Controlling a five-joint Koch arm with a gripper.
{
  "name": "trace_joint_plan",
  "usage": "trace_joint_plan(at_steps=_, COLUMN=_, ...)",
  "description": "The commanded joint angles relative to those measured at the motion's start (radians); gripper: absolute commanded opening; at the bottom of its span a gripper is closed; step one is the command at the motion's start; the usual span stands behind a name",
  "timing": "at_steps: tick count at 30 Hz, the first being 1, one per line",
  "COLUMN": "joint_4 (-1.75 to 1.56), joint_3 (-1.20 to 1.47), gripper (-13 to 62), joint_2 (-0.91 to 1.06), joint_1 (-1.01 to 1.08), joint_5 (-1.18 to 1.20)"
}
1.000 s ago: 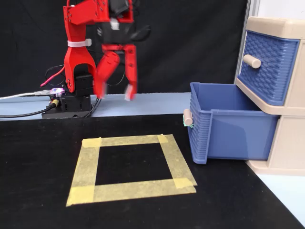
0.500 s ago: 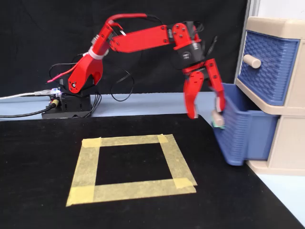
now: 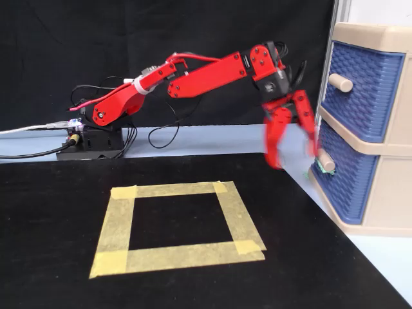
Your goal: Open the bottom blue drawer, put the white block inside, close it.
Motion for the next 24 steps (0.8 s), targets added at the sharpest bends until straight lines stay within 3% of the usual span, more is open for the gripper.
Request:
trace_joint_plan(at_steps=1, joint_4=0.268, joint_3=-0.021, gripper=34.4, joint_2=0.247, joint_1=0.098, joint_5=0.015)
trace_joint_plan(at_steps=6, joint_4=0.255, joint_3=0.356, gripper=34.1, joint_2=0.614, joint_1=0.322, joint_5=0.324)
trace_joint_plan(at_steps=13, joint_4=0.08, joint_3=1.353, gripper=33.7, joint_2=1.112, joint_1=0.726, joint_5=0.841)
trace_joint_plan(at_steps=19, joint_4=-0.394, joint_3=2.217, gripper=34.1, joint_2=1.543, joint_1=0.756, joint_5=0.93)
trace_joint_plan(at_steps=21, joint_4=-0.471, joint_3=2.401, gripper=34.4, joint_2=1.589, joint_1=0.761, joint_5=0.93)
trace_joint_plan(at_steps=24, joint_4=-0.443, joint_3=2.459, gripper=34.3, joint_2=1.592, joint_1=0.764, joint_5=0.919)
